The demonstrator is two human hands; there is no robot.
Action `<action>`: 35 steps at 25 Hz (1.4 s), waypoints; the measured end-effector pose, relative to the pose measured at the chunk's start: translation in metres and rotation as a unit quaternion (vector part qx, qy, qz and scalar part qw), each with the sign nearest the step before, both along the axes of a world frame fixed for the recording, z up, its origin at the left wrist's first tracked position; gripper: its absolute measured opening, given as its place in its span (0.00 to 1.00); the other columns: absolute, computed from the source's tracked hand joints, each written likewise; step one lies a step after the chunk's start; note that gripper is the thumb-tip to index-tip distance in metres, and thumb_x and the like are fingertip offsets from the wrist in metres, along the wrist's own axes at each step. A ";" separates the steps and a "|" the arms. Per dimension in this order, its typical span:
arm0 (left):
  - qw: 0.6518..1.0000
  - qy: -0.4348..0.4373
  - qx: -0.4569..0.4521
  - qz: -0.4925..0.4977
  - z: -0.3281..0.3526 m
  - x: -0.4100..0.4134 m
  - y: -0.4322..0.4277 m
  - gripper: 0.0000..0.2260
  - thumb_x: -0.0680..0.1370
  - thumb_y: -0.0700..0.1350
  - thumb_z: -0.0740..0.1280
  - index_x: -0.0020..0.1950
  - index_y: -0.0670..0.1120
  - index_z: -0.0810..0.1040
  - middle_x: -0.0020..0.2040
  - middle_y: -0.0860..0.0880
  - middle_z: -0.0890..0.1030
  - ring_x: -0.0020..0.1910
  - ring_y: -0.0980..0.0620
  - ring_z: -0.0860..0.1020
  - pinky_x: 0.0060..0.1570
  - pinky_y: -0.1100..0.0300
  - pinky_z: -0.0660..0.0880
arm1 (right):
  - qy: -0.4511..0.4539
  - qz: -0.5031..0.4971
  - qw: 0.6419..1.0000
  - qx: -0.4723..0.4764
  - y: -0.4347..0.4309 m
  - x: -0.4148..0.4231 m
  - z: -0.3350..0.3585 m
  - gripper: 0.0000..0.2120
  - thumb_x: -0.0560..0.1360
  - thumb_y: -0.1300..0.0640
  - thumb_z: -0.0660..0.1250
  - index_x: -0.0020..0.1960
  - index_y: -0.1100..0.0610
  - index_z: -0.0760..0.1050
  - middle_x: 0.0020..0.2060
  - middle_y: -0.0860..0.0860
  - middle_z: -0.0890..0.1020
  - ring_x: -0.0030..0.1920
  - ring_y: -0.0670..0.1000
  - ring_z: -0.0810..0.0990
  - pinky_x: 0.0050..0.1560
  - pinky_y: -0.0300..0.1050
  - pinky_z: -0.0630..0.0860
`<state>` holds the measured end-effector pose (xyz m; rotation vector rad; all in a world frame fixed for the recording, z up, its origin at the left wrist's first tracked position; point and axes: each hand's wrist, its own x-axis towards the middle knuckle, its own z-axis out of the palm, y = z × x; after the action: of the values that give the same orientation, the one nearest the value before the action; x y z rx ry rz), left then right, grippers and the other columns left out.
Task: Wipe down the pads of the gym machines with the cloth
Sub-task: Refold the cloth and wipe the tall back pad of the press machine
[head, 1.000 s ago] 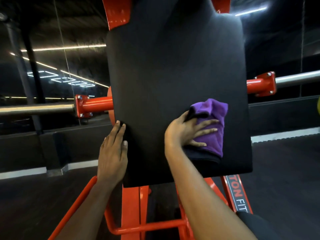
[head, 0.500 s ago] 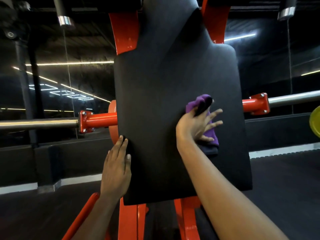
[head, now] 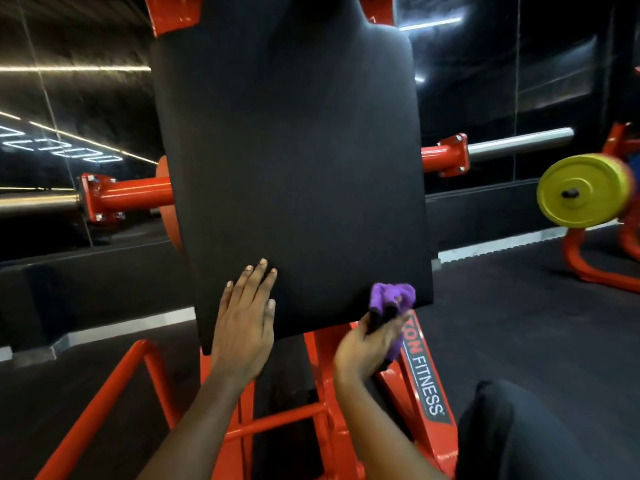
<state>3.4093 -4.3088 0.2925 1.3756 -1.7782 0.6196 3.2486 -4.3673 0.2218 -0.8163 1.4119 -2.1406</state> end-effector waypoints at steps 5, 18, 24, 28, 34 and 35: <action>0.999 -0.019 -0.004 0.050 -0.022 -0.020 -0.016 0.24 0.82 0.47 0.53 0.79 0.48 0.64 0.81 0.52 0.59 0.81 0.50 0.51 0.78 0.43 0.54 | -0.357 0.142 0.920 0.074 -0.005 0.009 0.013 0.26 0.85 0.45 0.56 0.70 0.66 0.71 0.66 0.64 0.77 0.64 0.65 0.77 0.60 0.49 0.72; 0.992 0.015 -0.042 0.122 -0.052 -0.050 -0.036 0.26 0.82 0.47 0.55 0.81 0.44 0.59 0.82 0.48 0.55 0.82 0.46 0.49 0.77 0.37 0.50 | -0.370 0.057 0.925 0.063 -0.015 -0.021 0.026 0.26 0.84 0.45 0.57 0.61 0.70 0.74 0.62 0.66 0.79 0.58 0.64 0.79 0.61 0.54 0.75; 0.994 -0.043 -0.040 0.093 -0.055 -0.066 -0.044 0.25 0.82 0.46 0.55 0.80 0.46 0.61 0.82 0.49 0.57 0.81 0.47 0.52 0.77 0.37 0.52 | -0.205 -0.047 0.975 0.070 -0.046 -0.083 0.057 0.31 0.82 0.39 0.53 0.80 0.53 0.58 0.75 0.56 0.71 0.71 0.62 0.71 0.66 0.54 0.68; 0.995 -0.023 -0.025 0.094 -0.054 -0.072 -0.042 0.25 0.82 0.47 0.54 0.81 0.47 0.60 0.82 0.50 0.58 0.81 0.49 0.51 0.77 0.38 0.51 | 0.021 -0.007 0.994 0.105 -0.043 -0.070 0.047 0.33 0.83 0.40 0.55 0.82 0.40 0.41 0.83 0.52 0.48 0.82 0.55 0.48 0.68 0.66 0.66; 0.993 0.008 0.026 0.114 -0.033 -0.091 -0.016 0.23 0.82 0.46 0.54 0.78 0.47 0.65 0.80 0.51 0.62 0.80 0.49 0.56 0.77 0.37 0.52 | 0.084 0.142 0.986 -0.001 0.026 -0.085 0.002 0.29 0.80 0.30 0.50 0.74 0.43 0.69 0.64 0.47 0.80 0.67 0.52 0.75 0.66 0.52 0.70; 0.992 0.036 0.041 0.116 -0.025 -0.098 -0.008 0.23 0.82 0.45 0.56 0.78 0.47 0.66 0.79 0.51 0.64 0.79 0.49 0.59 0.76 0.35 0.52 | 0.051 0.152 0.987 -0.031 0.034 -0.097 0.010 0.26 0.82 0.33 0.52 0.70 0.45 0.74 0.59 0.45 0.82 0.61 0.48 0.78 0.63 0.48 0.72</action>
<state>3.3112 -4.3170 0.2675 1.6565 -1.6152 0.6176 3.1512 -4.3334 0.2322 -1.1028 1.1849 -1.9382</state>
